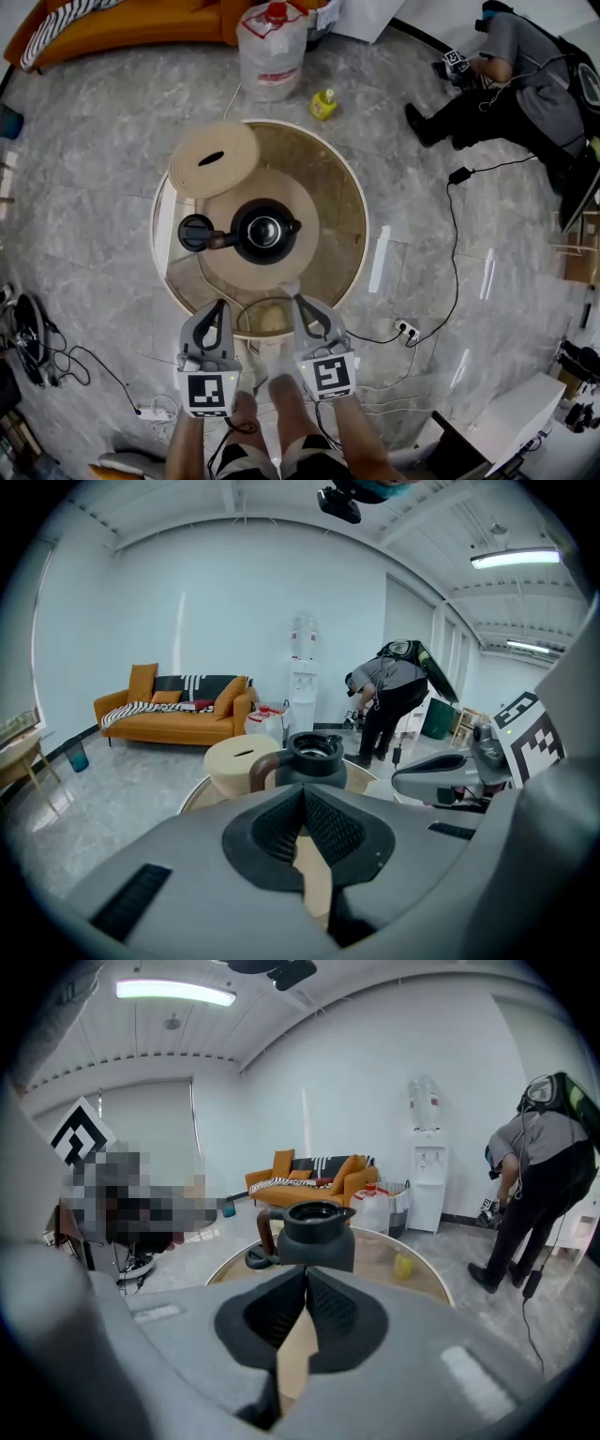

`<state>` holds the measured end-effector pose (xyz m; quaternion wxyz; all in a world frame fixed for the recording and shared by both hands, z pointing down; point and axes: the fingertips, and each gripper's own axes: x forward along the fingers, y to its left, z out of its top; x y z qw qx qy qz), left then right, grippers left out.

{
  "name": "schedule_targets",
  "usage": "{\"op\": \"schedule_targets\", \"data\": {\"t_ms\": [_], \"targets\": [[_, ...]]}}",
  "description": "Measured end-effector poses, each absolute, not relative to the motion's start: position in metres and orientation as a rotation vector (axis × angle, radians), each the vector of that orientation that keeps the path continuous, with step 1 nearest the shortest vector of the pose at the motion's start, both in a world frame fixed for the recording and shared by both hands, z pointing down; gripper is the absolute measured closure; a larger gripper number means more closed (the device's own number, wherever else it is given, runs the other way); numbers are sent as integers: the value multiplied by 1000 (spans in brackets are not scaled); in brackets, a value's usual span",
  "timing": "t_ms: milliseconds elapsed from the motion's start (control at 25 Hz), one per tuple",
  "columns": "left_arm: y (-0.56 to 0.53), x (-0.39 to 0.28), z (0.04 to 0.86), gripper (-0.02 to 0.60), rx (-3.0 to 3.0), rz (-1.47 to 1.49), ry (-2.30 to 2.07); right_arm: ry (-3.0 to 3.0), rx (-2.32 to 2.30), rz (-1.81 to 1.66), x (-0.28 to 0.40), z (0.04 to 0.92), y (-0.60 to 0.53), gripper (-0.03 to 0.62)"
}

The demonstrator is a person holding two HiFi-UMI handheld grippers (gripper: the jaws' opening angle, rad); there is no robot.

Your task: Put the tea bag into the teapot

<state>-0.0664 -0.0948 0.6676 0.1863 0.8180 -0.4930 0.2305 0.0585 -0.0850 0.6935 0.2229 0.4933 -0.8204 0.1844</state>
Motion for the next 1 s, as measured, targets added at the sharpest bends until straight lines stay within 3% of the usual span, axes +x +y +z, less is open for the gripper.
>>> {"op": "schedule_targets", "data": {"t_ms": [520,1000], "targets": [[-134,-75,605,565,2369,628,-1469,-2373,1397,388,46,610,-138,592],[-158,-92,610,565,2312,632,-1519,-2404,1342,381,28,616,-184,592]]}}
